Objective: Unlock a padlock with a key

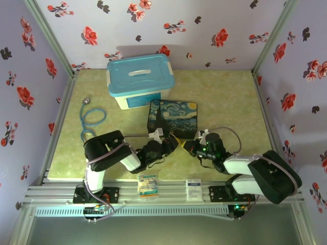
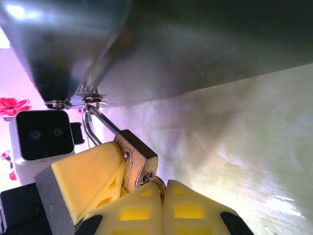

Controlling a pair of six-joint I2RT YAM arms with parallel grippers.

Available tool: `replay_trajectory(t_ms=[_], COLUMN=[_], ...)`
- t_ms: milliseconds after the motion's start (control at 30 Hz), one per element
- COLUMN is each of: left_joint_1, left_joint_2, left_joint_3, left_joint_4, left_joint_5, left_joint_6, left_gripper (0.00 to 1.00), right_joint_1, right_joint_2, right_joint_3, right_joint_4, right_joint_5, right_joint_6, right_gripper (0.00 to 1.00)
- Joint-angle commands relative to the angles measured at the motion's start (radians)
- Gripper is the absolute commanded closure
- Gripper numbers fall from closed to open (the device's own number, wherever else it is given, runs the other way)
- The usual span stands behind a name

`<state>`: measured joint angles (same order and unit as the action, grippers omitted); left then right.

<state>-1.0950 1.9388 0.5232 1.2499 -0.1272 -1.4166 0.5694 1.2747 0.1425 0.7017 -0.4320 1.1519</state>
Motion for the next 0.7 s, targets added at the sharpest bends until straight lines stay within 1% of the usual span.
replay_trajectory(t_ms=[0,33,100,200,233,267,333,367,433,500,600,667], left_joint_1=[-0.054,-0.054,-0.053,-0.054,-0.053,-0.053,-0.053,-0.051,-0.047,-0.038,-0.031,-0.029], left_joint_2=[0.021,0.026,0.033,0.031,0.027,0.021,0.009,0.001,-0.007,-0.005,0.003,-0.001], left_joint_3=[0.047,0.049,0.052,0.051,0.047,0.043,0.028,0.021,0.008,-0.001,-0.011,-0.013], left_joint_4=[0.063,0.063,0.063,0.063,0.064,0.065,0.063,0.063,0.064,0.064,0.065,0.063], left_joint_5=[0.129,0.13,0.132,0.139,0.139,0.134,0.123,0.115,0.103,0.101,0.101,0.099], left_joint_6=[0.006,0.003,-0.001,-0.002,-0.005,-0.005,-0.004,-0.005,-0.003,-0.015,-0.022,-0.02], left_gripper=[0.87,0.89,1.0,1.0,1.0,1.0,1.0,1.0,1.0,1.0,1.0,1.0], right_joint_1=[0.043,0.051,0.052,0.052,0.052,0.05,0.042,0.035,0.027,0.023,0.024,0.025], right_joint_2=[-0.025,-0.022,-0.007,0.012,0.017,0.013,-0.012,-0.037,-0.104,-0.186,-0.325,-0.412], right_joint_3=[0.03,0.029,0.024,0.031,0.032,0.035,0.037,0.038,0.039,0.041,0.076,0.105], right_joint_4=[0.062,0.079,0.095,0.131,0.151,0.16,0.123,0.063,-0.068,-0.211,-0.502,-0.687], right_joint_5=[0.023,0.009,0.003,-0.017,-0.026,-0.031,-0.021,-0.004,0.032,0.074,0.158,0.215], right_joint_6=[-0.034,-0.045,-0.062,-0.071,-0.068,-0.064,-0.068,-0.082,-0.136,-0.194,-0.317,-0.416], right_gripper=[1.0,1.0,1.0,0.97,0.94,0.86,0.62,0.56,0.52,0.51,0.56,0.62])
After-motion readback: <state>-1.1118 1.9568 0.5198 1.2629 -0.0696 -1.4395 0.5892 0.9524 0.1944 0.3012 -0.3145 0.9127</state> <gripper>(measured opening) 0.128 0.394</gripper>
